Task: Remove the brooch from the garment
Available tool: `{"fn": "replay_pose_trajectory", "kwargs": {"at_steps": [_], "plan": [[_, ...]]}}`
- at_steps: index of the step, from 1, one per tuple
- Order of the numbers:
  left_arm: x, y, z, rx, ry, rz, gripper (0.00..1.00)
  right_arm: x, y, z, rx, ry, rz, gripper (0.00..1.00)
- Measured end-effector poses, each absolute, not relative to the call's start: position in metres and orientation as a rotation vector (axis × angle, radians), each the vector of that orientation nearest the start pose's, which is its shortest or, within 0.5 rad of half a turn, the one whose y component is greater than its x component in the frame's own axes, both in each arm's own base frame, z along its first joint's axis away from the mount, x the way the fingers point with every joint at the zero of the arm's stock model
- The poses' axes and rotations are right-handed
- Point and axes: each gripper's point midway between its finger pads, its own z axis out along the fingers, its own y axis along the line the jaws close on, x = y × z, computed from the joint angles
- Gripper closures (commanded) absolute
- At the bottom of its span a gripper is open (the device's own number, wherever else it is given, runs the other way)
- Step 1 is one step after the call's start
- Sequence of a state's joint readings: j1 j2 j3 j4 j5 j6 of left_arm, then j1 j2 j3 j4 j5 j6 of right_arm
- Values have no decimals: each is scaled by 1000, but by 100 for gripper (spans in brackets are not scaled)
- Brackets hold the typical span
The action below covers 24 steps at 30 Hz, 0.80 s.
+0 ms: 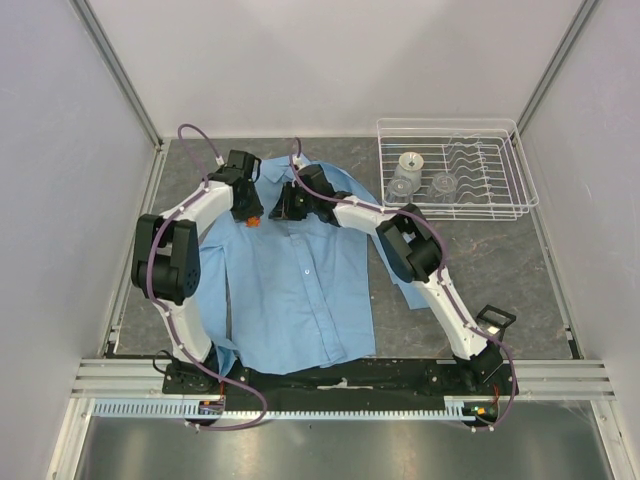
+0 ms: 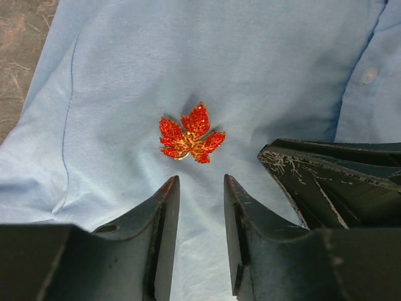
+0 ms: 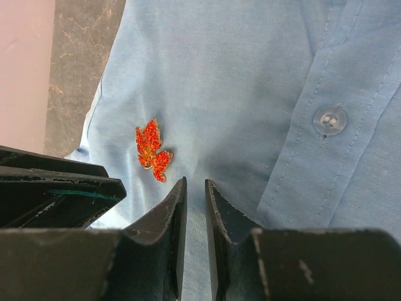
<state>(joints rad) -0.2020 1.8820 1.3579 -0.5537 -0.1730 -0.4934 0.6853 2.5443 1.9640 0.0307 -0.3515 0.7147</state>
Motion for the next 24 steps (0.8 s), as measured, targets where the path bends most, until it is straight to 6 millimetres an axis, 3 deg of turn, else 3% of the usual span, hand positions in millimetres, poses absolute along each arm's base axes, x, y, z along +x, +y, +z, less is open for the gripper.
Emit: {"fn": "replay_pose_trajectory", "kwargs": {"at_steps": [8,10,16,24], "plan": [[431,-78,56,-408,2569,-38,61,448,484,31,-185,2321,1163,91],[435,-78,54,-388,2570,-33,57,447,485,31,-179,2322,1160,94],[449,-78,45,-283,2575,34,47,453,482,28,-147,2319,1113,97],[449,-77,42,-141,2561,184,50,458,479,27,-112,2314,1085,97]]}}
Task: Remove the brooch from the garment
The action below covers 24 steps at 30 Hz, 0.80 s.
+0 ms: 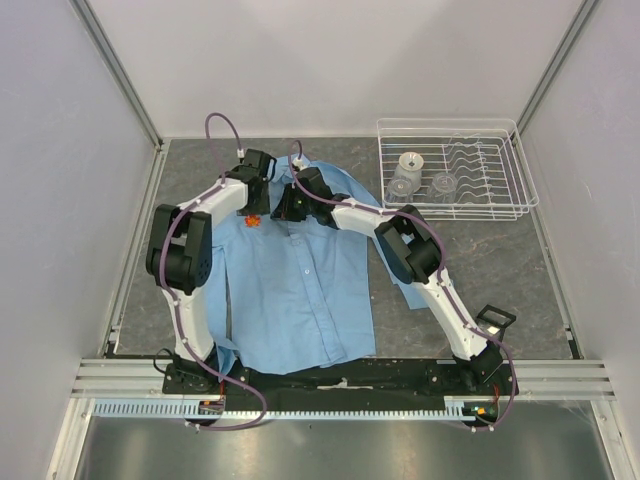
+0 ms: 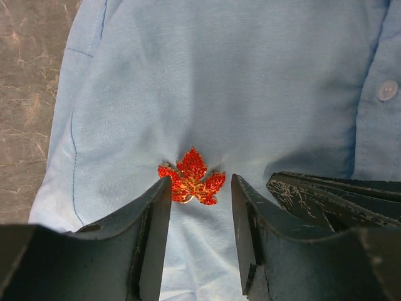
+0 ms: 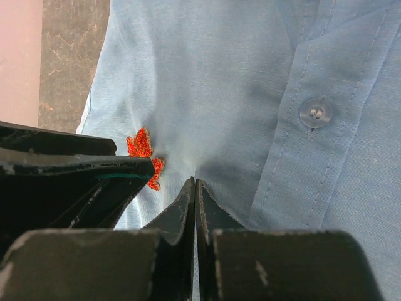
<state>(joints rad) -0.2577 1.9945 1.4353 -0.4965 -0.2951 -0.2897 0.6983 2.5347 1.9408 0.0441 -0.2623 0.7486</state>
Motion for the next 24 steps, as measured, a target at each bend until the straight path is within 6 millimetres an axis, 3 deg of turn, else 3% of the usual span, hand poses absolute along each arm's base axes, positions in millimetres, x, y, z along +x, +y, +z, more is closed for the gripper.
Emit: {"fn": "replay_pose_trajectory", "kwargs": {"at_steps": [6,15,23,24], "plan": [[450,-85,41,-74,2551,214,39,458,479,27,-103,2316,1086,97],[449,-77,28,-82,2566,266,45,458,479,27,-97,2317,1088,97],[450,-75,24,-83,2588,290,44,459,478,27,-87,2317,1090,97],[450,-74,24,-86,2590,290,49,460,478,27,-86,2317,1091,97]]}}
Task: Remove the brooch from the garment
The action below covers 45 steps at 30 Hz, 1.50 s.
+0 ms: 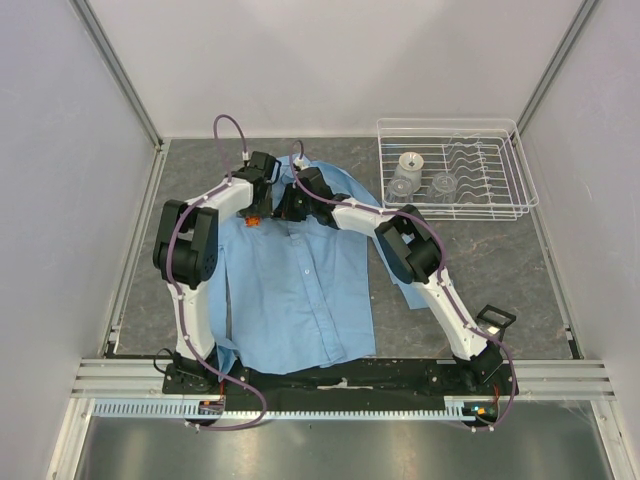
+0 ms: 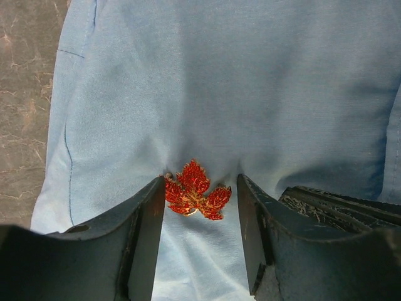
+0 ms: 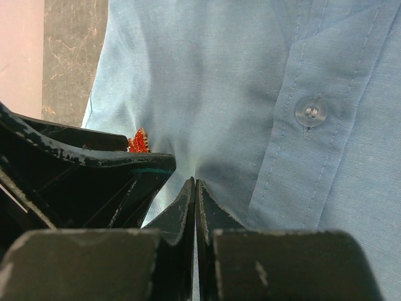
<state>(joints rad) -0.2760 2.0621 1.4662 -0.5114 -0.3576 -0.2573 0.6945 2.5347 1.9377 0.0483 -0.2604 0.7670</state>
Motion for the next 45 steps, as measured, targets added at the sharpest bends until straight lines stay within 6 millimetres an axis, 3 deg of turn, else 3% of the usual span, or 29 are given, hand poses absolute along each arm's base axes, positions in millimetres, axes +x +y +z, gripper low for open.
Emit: {"fn": "replay_pose_trajectory", "kwargs": {"at_steps": [12,18,38,42,45], "plan": [[451,-73,25,-105,2600,258,87,461,477,28,-74,2318,1095,94],[443,-75,27,-101,2604,220,98,459,478,28,-96,2315,1103,87],[425,-82,49,-115,2562,93,98,455,481,30,-157,2304,1124,77],[426,-82,50,-121,2556,93,76,454,481,31,-171,2301,1130,77],[426,-81,50,-124,2556,101,67,454,482,31,-181,2298,1129,78]]}}
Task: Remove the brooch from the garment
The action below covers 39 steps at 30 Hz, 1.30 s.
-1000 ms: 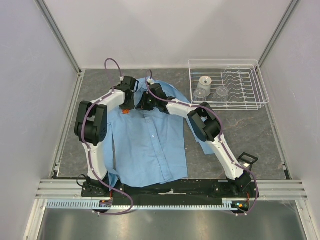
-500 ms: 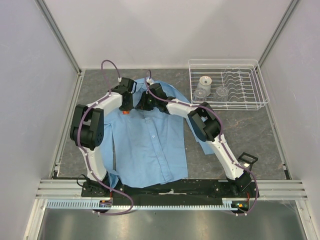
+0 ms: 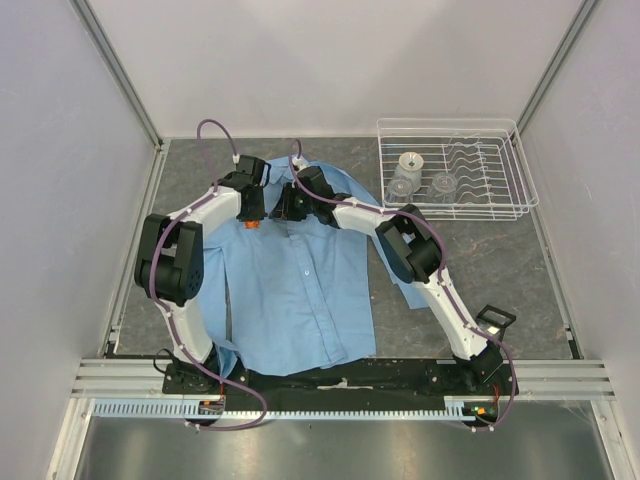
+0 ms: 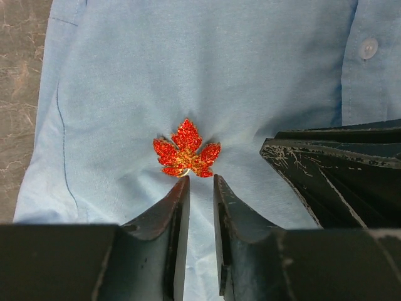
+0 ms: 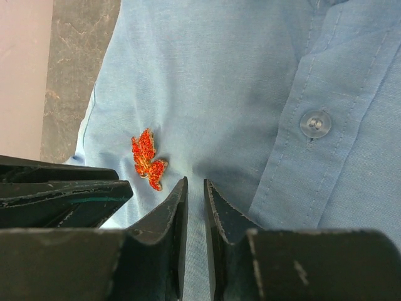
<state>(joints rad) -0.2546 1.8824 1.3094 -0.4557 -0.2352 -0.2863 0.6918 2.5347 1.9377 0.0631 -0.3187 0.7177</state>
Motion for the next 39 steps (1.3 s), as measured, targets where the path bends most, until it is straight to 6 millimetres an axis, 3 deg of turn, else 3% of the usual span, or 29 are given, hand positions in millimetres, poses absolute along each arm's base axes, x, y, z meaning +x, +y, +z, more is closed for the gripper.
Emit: {"fn": "replay_pose_trajectory", "kwargs": {"at_steps": [3,15,17,20,24,32,39], "plan": [[425,-79,50,-126,2559,111,57,454,482,31,-186,2298,1132,78],[419,-72,28,-130,2617,179,51,454,486,34,-220,2275,1119,78],[417,-72,23,-123,2630,194,40,452,487,33,-237,2270,1110,78],[416,-72,22,-119,2626,225,41,450,489,29,-254,2253,1109,78],[416,-72,23,-114,2620,243,48,449,490,29,-260,2227,1128,78],[418,-76,20,-113,2621,234,82,449,490,28,-258,2193,1149,78],[419,-80,21,-107,2624,213,90,448,485,30,-329,2183,1082,76]]}}
